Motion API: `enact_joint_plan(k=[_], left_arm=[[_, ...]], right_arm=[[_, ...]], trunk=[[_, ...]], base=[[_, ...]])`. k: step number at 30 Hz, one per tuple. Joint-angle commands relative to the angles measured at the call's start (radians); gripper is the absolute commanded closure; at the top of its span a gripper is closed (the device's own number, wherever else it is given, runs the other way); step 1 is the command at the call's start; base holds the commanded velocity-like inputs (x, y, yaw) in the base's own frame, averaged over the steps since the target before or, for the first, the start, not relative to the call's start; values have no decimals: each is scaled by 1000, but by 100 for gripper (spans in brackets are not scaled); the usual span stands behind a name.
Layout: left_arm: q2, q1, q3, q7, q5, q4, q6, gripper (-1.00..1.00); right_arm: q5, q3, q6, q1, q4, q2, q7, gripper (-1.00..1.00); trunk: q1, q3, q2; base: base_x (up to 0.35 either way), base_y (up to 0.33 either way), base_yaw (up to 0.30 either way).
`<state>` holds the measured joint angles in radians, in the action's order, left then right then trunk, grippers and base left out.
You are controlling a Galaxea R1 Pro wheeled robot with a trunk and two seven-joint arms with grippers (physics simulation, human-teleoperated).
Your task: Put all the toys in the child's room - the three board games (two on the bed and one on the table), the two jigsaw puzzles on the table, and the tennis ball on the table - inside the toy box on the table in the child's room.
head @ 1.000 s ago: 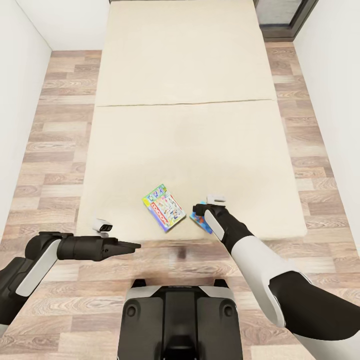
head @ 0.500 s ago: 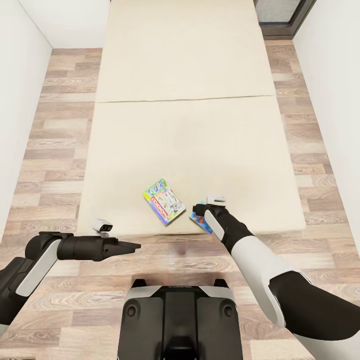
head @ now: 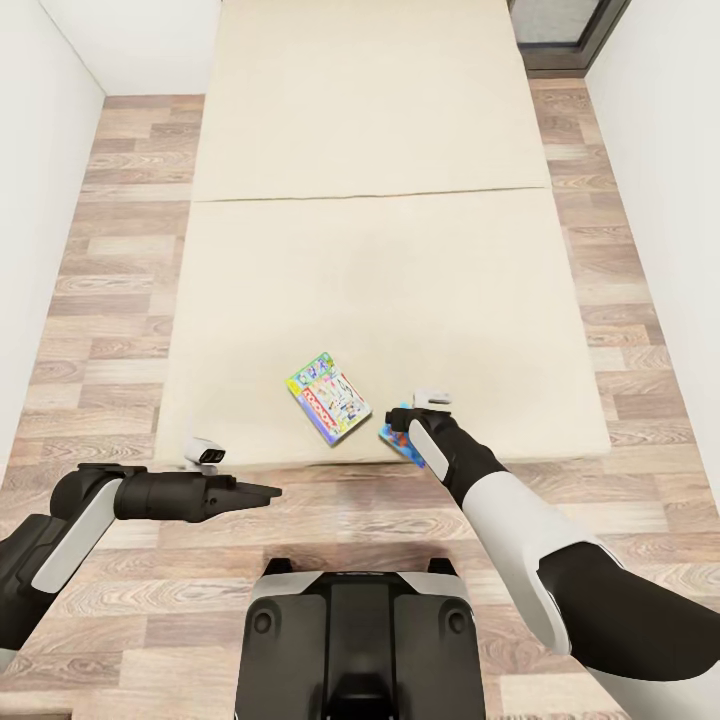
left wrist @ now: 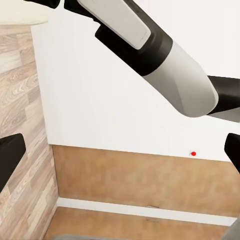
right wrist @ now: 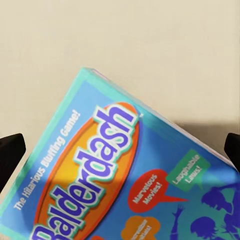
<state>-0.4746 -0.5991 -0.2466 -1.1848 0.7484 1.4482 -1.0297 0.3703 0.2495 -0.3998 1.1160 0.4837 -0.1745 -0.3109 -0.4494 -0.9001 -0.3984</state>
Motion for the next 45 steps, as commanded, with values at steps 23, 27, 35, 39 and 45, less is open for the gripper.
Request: enact_joint_plan(k=[23,27,35,39,45], left_arm=[[-1,-1,-2,-1,3,0,-5,-100],[-1,-1,-2,-1,3,0,-5,-100],[-1,-1,-2,-1,3,0,-5,-100],[-1,-1,-1,-1,3,0,-5,-100],[-1,-1,-1,-1,3,0,-5,-100]], right_arm=[[7,4,-4,1,2,0,-7,-100],[7,4,-4,1,3,0,-7,-100],[7,5,-8,-1,76,0,-7,-100],[7,5,-9,-2,100,0,-9,-100],[8,6,-13,-6,140,0,-11,-100]], trunk=[[-1,-1,-2],[-1,-1,-2],[-1,10,-2],[-1,16,-2],[-1,26,-2]], base=[[-43,0,0],[0,0,0],[0,0,0],[0,0,0],[0,0,0]])
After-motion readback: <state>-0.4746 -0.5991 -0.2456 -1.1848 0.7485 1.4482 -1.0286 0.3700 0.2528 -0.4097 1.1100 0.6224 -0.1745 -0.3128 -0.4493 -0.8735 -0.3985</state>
